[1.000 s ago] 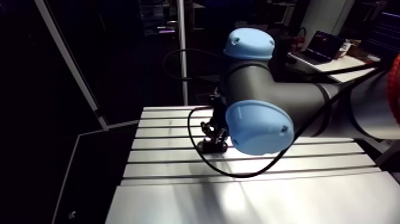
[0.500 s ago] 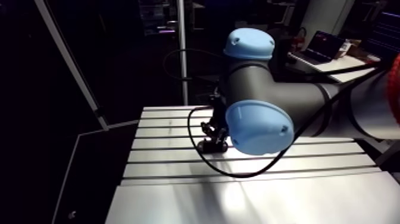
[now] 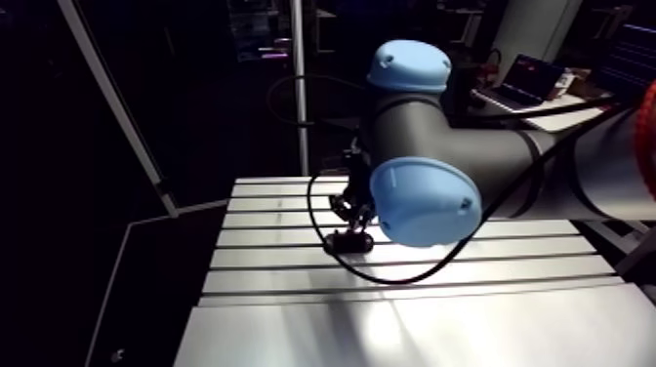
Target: Pick up the M10 bolt and insert it into the hole until fully seated.
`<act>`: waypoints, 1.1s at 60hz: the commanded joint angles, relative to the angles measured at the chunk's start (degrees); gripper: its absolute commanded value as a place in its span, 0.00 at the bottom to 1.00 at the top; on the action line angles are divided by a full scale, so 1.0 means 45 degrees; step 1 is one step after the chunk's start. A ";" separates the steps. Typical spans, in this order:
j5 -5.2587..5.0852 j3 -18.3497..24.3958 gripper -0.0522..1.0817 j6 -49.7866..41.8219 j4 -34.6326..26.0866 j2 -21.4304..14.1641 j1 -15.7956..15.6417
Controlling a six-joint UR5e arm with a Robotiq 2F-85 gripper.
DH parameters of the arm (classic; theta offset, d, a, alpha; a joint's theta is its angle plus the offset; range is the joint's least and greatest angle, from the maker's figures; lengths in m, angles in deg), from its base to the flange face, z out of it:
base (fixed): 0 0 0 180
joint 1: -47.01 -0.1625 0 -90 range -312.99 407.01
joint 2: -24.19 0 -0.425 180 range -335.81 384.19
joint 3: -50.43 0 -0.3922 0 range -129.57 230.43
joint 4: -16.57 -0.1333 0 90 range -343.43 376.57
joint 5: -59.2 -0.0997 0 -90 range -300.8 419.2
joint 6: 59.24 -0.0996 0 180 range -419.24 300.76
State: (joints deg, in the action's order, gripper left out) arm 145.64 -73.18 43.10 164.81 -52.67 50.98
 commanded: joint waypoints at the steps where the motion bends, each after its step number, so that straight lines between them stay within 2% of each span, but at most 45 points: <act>1: 0.0020 0.0430 0.89 -0.0075 -0.0602 -0.0294 -0.0061; 4: 0.0020 0.0644 0.94 -0.0095 -0.1195 -0.0453 -0.0009; 12: 0.0056 0.1166 0.99 -0.0115 -0.2224 -0.0746 0.0037; 17: 0.0078 0.1455 1.00 -0.0115 -0.2779 -0.0866 0.0108; 22: 0.0098 0.2012 1.00 -0.0134 -0.4062 -0.0968 0.0206; 27: 0.0225 0.2672 1.00 -0.0223 -0.5484 -0.0994 0.0268; 36: 0.0400 0.3626 1.00 -0.0459 -0.7139 -0.0974 0.0398; 38: 0.0518 0.4117 1.00 -0.0538 -0.7852 -0.0958 0.0531; 42: 0.0599 0.4548 1.00 -0.0544 -0.8441 -0.0938 0.0687; 51: 0.0645 0.5395 1.00 -0.0544 -0.9555 -0.0860 0.1107; 61: 0.0626 0.6300 1.00 -0.0544 -1.0538 -0.0506 0.2171; 66: 0.0626 0.6629 1.00 -0.0525 -1.0906 -0.0272 0.2440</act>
State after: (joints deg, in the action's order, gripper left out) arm 148.32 -48.84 40.73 122.22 -56.14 57.07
